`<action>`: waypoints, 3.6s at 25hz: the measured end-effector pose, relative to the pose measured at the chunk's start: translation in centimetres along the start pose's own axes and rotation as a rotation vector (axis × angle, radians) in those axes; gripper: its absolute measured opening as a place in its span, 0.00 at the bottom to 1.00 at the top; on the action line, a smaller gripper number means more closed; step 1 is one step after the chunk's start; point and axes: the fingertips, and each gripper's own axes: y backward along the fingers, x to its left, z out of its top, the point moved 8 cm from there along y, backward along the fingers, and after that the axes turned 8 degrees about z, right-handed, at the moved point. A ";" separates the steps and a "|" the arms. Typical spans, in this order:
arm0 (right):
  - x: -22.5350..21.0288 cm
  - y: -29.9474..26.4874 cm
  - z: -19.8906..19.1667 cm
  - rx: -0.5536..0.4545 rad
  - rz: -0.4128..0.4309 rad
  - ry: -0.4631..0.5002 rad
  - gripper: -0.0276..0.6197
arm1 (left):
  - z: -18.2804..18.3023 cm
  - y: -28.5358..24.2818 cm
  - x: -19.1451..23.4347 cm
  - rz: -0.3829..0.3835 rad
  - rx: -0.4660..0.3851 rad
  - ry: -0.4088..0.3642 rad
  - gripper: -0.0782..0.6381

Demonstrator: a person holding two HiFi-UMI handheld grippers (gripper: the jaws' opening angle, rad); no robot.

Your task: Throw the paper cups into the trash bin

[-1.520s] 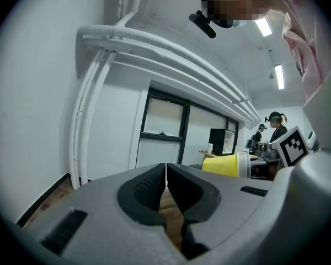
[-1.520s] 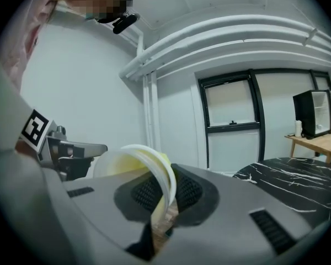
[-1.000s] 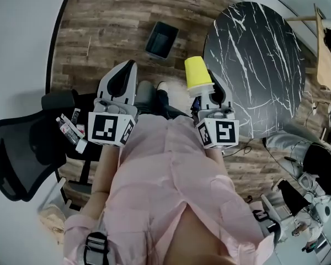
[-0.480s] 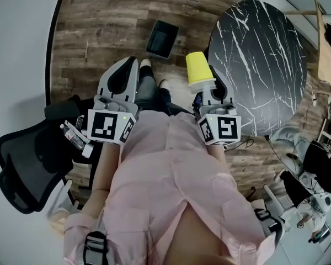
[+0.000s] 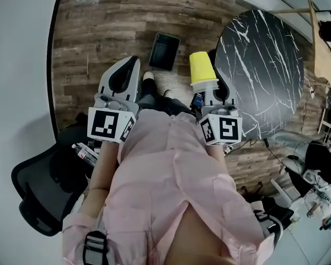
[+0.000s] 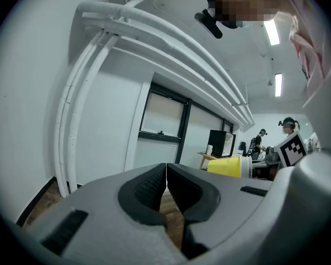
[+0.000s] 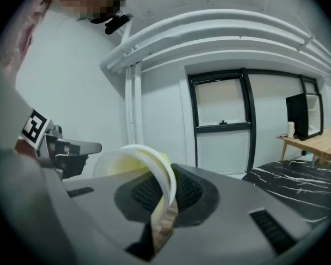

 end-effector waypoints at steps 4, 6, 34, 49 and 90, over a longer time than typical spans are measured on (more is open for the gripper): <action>0.3 -1.1 -0.2 0.001 -0.033 -0.016 0.11 | 0.3 -1.1 1.2 -0.025 0.003 -0.004 0.13; 0.3 -1.6 -0.2 0.008 -0.040 -0.014 0.11 | 0.3 -1.5 1.6 -0.030 0.008 -0.002 0.13; -4.6 -5.2 -1.4 0.160 0.041 0.106 0.11 | 0.0 -6.9 -1.1 -0.036 0.056 -0.021 0.13; -6.7 -12.3 -7.9 0.270 0.104 0.065 0.10 | -5.2 -10.2 1.3 0.055 0.054 0.012 0.13; -9.8 -25.6 -34.2 0.691 0.106 -0.047 0.10 | -17.1 -13.4 7.2 0.196 0.141 0.111 0.13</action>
